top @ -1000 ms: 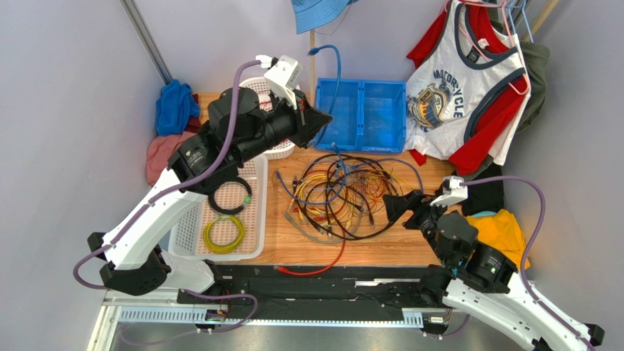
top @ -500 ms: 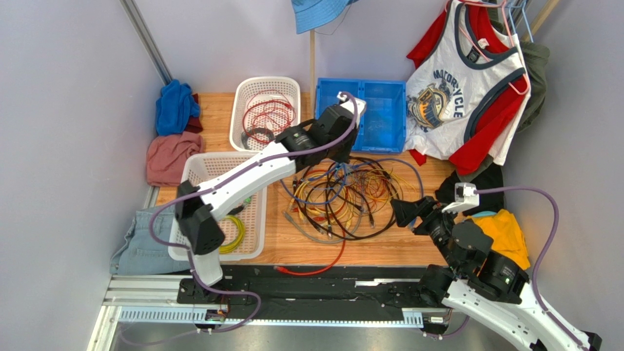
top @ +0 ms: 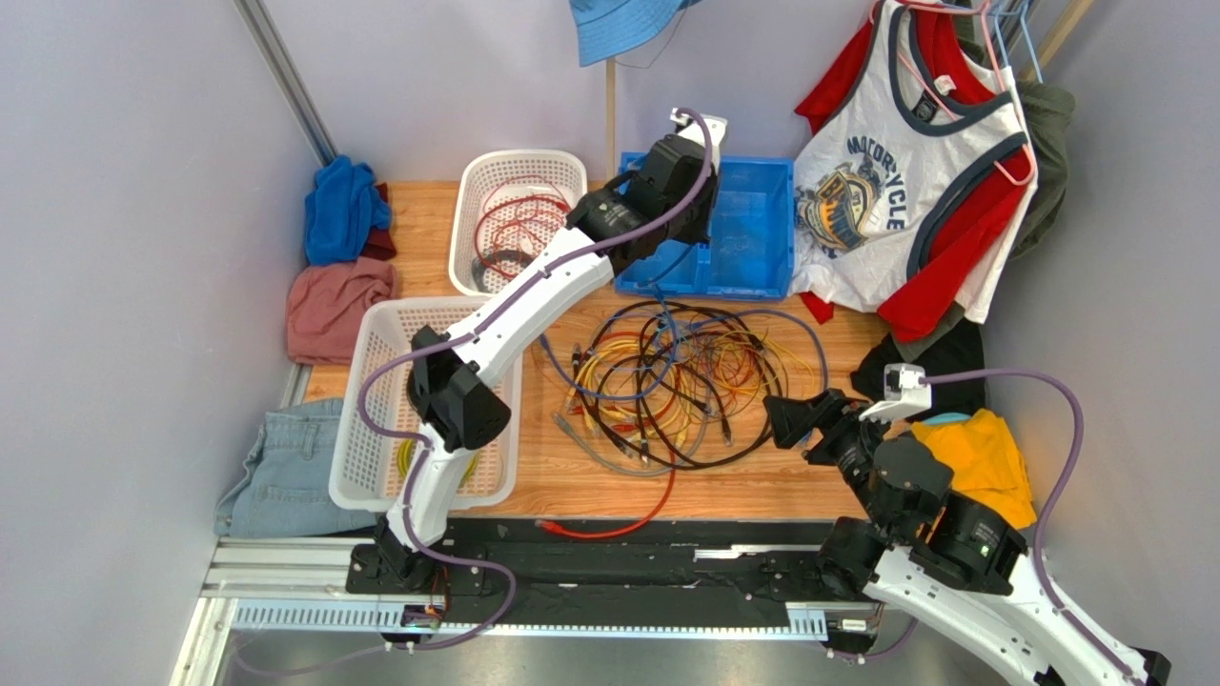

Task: Untangle the cables

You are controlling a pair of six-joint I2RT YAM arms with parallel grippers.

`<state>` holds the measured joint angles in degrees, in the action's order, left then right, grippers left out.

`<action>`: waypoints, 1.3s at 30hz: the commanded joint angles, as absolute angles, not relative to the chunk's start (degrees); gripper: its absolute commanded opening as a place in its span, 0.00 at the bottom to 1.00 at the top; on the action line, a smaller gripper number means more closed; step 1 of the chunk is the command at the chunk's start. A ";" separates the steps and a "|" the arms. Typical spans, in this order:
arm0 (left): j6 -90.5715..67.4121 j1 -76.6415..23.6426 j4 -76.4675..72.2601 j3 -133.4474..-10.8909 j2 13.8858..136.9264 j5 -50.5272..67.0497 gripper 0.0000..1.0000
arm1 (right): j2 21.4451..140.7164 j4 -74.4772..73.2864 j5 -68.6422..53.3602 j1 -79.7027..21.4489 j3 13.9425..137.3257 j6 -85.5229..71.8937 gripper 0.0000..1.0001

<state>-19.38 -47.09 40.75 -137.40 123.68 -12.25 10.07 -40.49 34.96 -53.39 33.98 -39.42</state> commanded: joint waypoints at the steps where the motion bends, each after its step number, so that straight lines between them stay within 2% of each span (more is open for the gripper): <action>1: -21.09 -42.72 38.24 -135.19 123.14 -7.49 0.00 | 11.25 -37.10 35.33 -53.35 32.61 -39.11 0.80; 5: -17.94 -42.28 29.90 -127.98 119.36 -4.22 0.00 | 13.18 -34.98 35.07 -53.35 33.22 -37.88 0.79; 13: -11.51 -42.28 27.16 -130.44 119.18 -7.90 0.00 | 15.65 -37.00 34.28 -53.35 34.72 -39.73 0.80; 20: -14.93 -42.28 22.24 -116.57 109.01 -9.67 0.00 | 13.89 -36.21 34.36 -53.35 33.48 -39.73 0.79; 27: -18.37 -43.33 23.28 -106.62 97.31 -5.37 0.00 | 13.97 -36.21 34.19 -53.44 34.19 -39.46 0.80; 34: -18.37 -52.10 26.89 -95.03 87.03 -2.20 0.00 | 15.47 -34.54 35.24 -53.35 36.64 -37.89 0.80; 39: -21.27 -56.33 24.88 -82.46 80.61 -2.73 0.00 | 22.13 -35.42 36.47 -53.35 42.62 -34.90 0.82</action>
<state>-18.57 -54.59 25.28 -90.13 84.44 -3.64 17.58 -37.91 34.74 -53.39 36.93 -37.89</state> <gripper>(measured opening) 0.010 0.808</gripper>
